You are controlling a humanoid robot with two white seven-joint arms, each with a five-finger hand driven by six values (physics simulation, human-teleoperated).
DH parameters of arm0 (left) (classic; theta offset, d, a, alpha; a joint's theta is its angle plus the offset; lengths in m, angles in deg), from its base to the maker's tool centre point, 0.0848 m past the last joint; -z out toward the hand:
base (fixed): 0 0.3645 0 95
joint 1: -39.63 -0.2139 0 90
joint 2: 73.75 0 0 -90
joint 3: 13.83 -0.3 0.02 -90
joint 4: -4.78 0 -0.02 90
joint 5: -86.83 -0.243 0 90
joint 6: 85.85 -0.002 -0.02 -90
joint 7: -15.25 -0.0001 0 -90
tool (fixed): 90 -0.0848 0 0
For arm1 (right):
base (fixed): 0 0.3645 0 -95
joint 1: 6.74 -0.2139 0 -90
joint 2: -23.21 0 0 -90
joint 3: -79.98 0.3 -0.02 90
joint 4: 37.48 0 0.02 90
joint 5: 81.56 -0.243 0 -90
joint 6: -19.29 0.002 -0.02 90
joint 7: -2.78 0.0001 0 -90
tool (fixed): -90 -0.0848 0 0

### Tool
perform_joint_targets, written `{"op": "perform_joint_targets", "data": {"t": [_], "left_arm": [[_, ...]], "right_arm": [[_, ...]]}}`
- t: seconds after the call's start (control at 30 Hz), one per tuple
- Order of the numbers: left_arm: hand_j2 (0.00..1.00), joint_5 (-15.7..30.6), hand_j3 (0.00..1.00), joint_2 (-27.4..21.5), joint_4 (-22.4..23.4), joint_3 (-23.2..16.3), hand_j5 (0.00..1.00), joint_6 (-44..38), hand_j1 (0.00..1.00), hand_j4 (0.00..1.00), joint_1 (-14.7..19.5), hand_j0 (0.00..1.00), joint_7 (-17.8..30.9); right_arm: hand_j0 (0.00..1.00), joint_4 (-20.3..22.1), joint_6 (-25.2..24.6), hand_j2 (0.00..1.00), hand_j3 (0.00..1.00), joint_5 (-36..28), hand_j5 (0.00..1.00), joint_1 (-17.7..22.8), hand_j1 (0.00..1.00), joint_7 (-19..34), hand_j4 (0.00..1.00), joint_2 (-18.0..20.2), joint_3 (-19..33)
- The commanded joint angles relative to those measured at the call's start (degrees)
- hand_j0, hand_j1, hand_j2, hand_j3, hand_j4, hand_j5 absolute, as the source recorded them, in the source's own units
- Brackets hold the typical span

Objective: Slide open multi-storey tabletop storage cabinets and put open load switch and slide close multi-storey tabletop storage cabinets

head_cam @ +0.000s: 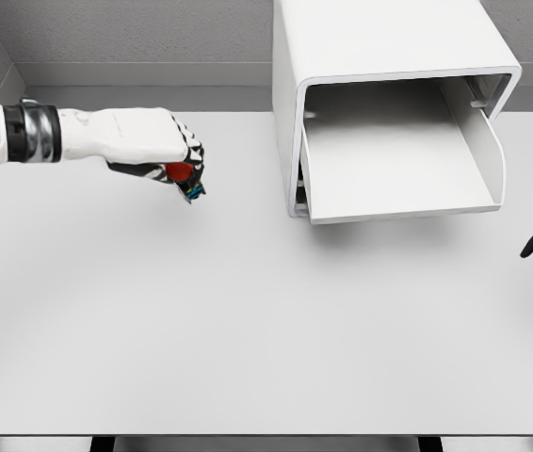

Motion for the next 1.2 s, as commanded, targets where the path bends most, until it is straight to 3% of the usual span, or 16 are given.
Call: {"op": "perform_joint_targets", "data": {"t": [0.0, 0.17, 0.5, 0.93, 1.17], "left_arm": [[0.42, 2.1, 0.42, -0.1, -3.5, -0.1, 0.42, -0.2, 0.42, 0.42, 0.1, 0.42, 0.0], [0.42, 6.3, 0.42, -0.1, -7.7, -0.2, 0.42, -0.2, 0.42, 0.42, 1.7, 0.42, 0.0], [0.42, 10.0, 0.42, 4.5, -9.5, -0.2, 0.42, -0.2, 0.42, 0.42, 4.6, 0.42, 0.0], [0.42, 9.4, 0.42, 19.4, -7.1, -1.8, 0.42, -0.2, 0.42, 0.42, 9.4, 0.42, 0.0], [0.42, -1.7, 0.42, 23.8, -6.2, -2.6, 0.42, -0.2, 0.42, 0.42, 12.0, 0.42, 0.0]], "right_arm": [[0.44, 0.0, -0.1, 0.44, 0.44, 0.5, 0.44, -0.4, 0.44, 0.0, 0.44, 1.6, -6.2], [0.44, 0.0, -0.1, 0.44, 0.44, 0.6, 0.44, -7.2, 0.44, 0.0, 0.44, 1.8, -14.2], [0.45, 0.0, -0.1, 0.45, 0.45, 0.7, 0.45, -9.1, 0.45, 0.0, 0.45, 1.8, -14.6], [0.46, 0.0, -0.1, 0.46, 0.46, 0.7, 0.46, -9.3, 0.46, 0.0, 0.46, 1.8, -14.6], [0.47, 0.0, -0.1, 0.47, 0.47, 0.7, 0.47, -9.3, 0.47, 0.0, 0.47, 1.8, -14.6]]}}
